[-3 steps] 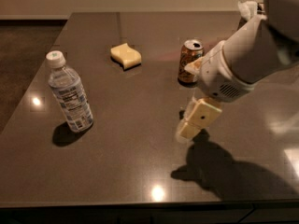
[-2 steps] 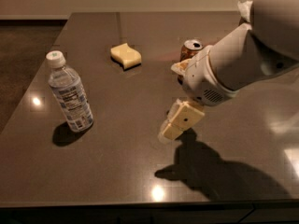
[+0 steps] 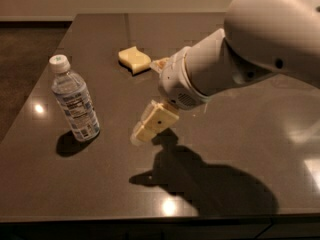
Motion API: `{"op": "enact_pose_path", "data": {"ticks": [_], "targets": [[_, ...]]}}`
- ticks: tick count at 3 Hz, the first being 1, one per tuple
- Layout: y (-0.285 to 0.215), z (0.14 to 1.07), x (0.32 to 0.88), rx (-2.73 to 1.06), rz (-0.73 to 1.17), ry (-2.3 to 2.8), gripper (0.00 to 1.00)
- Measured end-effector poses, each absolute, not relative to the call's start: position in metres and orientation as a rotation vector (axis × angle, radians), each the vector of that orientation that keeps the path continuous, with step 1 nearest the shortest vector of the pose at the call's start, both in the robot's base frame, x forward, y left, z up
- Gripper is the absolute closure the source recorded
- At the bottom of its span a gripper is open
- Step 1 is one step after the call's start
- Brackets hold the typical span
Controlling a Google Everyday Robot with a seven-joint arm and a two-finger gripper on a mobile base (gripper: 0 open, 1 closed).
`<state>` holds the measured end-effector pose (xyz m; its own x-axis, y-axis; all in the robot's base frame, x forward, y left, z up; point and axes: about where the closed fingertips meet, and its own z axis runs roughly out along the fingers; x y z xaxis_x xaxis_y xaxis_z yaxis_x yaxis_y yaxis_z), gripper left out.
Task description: Pick blue plastic bottle
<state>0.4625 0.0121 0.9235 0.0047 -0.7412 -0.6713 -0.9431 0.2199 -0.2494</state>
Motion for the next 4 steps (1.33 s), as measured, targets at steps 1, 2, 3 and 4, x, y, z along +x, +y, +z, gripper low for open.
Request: {"op": "enact_pose_path", "data": {"ticks": [1, 2, 3, 4], "targets": [[0.014, 0.925, 0.464, -1.564, 0.355, 1.774, 0.0], [0.014, 0.928, 0.463, -1.55, 0.357, 1.772, 0.0], [0.028, 0.935, 0.458, -1.518, 0.413, 1.725, 0.0], [0.058, 0.946, 0.456, -1.496, 0.483, 1.644, 0.0]]}}
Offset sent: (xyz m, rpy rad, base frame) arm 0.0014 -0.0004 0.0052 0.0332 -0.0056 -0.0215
